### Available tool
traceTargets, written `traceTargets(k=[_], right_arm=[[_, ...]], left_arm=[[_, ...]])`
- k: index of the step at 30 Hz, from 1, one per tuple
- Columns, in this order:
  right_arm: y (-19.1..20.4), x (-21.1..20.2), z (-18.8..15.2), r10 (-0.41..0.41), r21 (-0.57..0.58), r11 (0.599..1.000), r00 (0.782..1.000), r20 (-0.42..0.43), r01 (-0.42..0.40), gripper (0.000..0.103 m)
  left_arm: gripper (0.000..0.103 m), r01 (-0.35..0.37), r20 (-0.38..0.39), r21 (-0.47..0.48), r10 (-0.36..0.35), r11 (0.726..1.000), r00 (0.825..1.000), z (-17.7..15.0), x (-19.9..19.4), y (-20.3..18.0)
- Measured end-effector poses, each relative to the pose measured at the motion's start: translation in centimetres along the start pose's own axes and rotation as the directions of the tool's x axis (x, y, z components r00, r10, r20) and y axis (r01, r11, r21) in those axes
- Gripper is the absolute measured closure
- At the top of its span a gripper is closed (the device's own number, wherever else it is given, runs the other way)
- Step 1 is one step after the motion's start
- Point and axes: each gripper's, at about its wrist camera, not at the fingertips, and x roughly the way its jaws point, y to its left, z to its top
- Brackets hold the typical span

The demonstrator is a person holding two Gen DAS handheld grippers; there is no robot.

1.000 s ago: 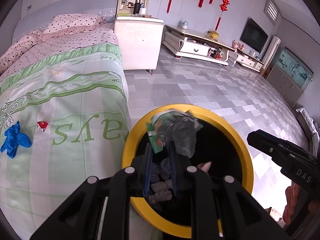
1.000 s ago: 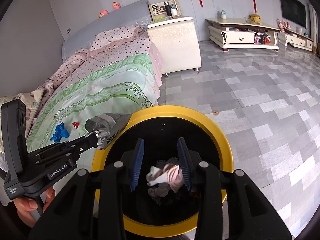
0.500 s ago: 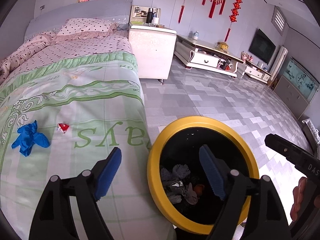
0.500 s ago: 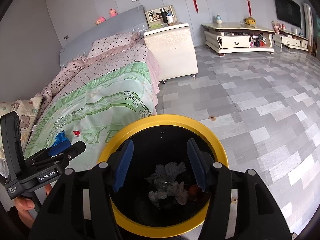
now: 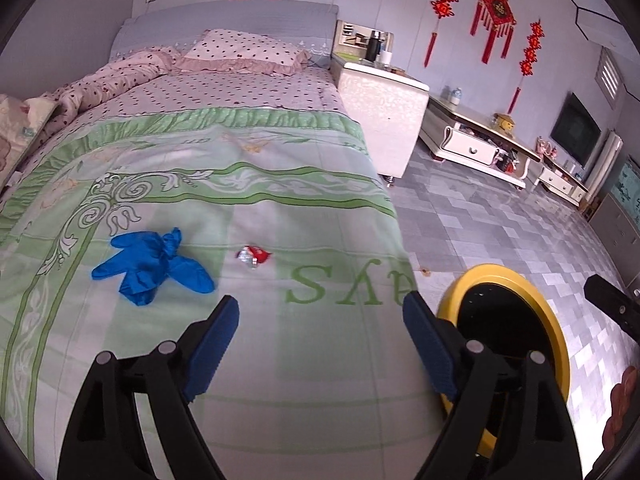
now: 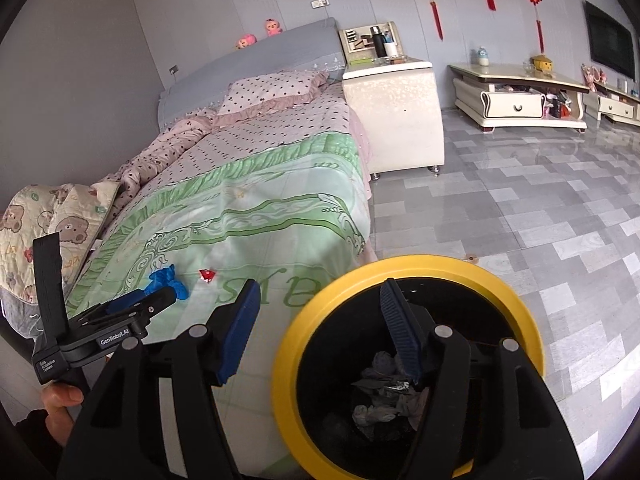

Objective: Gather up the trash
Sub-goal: 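Move both tools back over the bed toward the glove and candy wrapper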

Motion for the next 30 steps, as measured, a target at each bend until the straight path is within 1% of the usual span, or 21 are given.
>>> traceTargets(k=[8, 15, 18, 21, 23, 26, 30], right_arm=[[7.3, 6.0, 0.6, 0.078, -0.086, 0.993, 0.997, -0.029, -0.08, 0.043], [13.4, 13.0, 0.1, 0.117, -0.165, 0.977, 0.988, -0.104, -0.133, 0.043], [15.5, 16.4, -0.7, 0.113, -0.203, 0.969, 0.982, -0.148, -0.142, 0.043], [17.2, 19.7, -1.4, 0.127, -0.222, 0.96, 0.972, -0.196, -0.17, 0.043], [18.2, 21.7, -1.9, 0.11, -0.25, 0.954, 0.97, -0.215, -0.164, 0.044], [18.7, 23.8, -2.1, 0.101, -0.253, 0.954, 0.966, -0.237, -0.162, 0.044], [19.7, 26.1, -2.1, 0.081, -0.292, 0.944, 0.965, -0.251, -0.155, 0.044]], left_arm=[[0.022, -0.105, -0.007, -0.074, 0.105, 0.992, 0.994, 1.0, 1.1, 8.0], [0.022, -0.166, -0.038, -0.134, 0.162, 0.977, 0.986, 1.4, 3.2, 13.7], [0.022, -0.18, -0.058, -0.158, 0.173, 0.971, 0.983, 1.6, 4.6, 15.5], [0.022, -0.185, -0.077, -0.182, 0.174, 0.966, 0.982, 1.8, 6.0, 17.0], [0.022, -0.181, -0.085, -0.206, 0.167, 0.962, 0.982, 2.0, 6.9, 17.8], [0.022, -0.166, -0.083, -0.239, 0.15, 0.957, 0.985, 2.6, 7.9, 18.7], [0.022, -0.151, -0.083, -0.249, 0.134, 0.957, 0.987, 3.3, 9.1, 19.0]])
